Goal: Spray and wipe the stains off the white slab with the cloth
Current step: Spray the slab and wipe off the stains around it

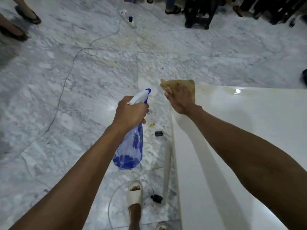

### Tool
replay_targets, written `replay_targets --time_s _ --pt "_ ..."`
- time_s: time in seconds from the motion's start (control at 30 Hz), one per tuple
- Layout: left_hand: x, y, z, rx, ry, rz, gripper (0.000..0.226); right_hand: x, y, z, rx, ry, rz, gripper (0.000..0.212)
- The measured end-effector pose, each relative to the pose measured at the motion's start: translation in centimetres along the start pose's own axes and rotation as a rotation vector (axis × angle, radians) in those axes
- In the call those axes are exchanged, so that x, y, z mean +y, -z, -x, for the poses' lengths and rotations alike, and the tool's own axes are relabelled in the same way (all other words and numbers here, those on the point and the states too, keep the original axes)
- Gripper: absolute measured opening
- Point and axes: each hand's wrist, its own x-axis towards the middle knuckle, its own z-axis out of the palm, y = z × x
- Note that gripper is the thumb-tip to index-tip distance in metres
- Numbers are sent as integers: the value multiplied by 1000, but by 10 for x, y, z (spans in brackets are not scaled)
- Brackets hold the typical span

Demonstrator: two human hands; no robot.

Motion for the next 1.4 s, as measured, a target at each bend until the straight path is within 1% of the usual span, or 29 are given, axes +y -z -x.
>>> replay_targets --time_s 0.03,0.07,0.1,0.17,0.23,0.3,0.4,0.47,0.57,0.7,0.97,1.03,1.13,1.2,1.3,1.4 --pt "-7 0 -4 2 12 9 36 -3 -14 8 -66 39 60 80" --pt "-12 1 -7 1 25 9 32 -5 -20 15 -71 59 55 80" --pt "-19 2 -11 3 29 4 27 -7 -18 18 -24 50 29 79" --pt "-30 4 -19 13 25 -17 24 -14 -3 6 148 -7 55 76" --pt "-40 6 -26 19 14 -19 24 -21 6 -19 230 -107 107 70" --pt "-47 6 -32 26 1 -22 25 -23 7 -39 265 -169 135 74" --pt "-51 4 -39 21 -4 -28 31 -20 -4 -58 68 -223 20 75" --pt "-53 2 -40 8 -10 -41 36 -19 -8 -56 104 -246 24 74" --pt "-55 -2 -37 -9 -19 -32 44 -20 -13 -52 159 -233 26 79" --pt "-61 -10 -31 -22 -21 -46 37 -21 -16 -41 153 -230 -8 83" --pt "-77 -20 -2 -55 -22 -34 38 -18 -29 5 145 -183 -9 84" --pt "-84 -24 8 -57 -19 -32 40 -18 -34 21 146 -174 -4 84" --pt "-95 -30 27 -34 -27 -54 32 -17 -40 49 140 -172 7 84" --pt "-106 -35 44 -22 -40 -64 31 -18 -45 70 141 -165 16 83" --pt "-126 -43 75 -22 -60 -27 28 -17 -52 106 134 -154 1 82" --pt "-153 -49 109 -21 -58 -23 30 -15 -61 146 138 -145 -16 82"
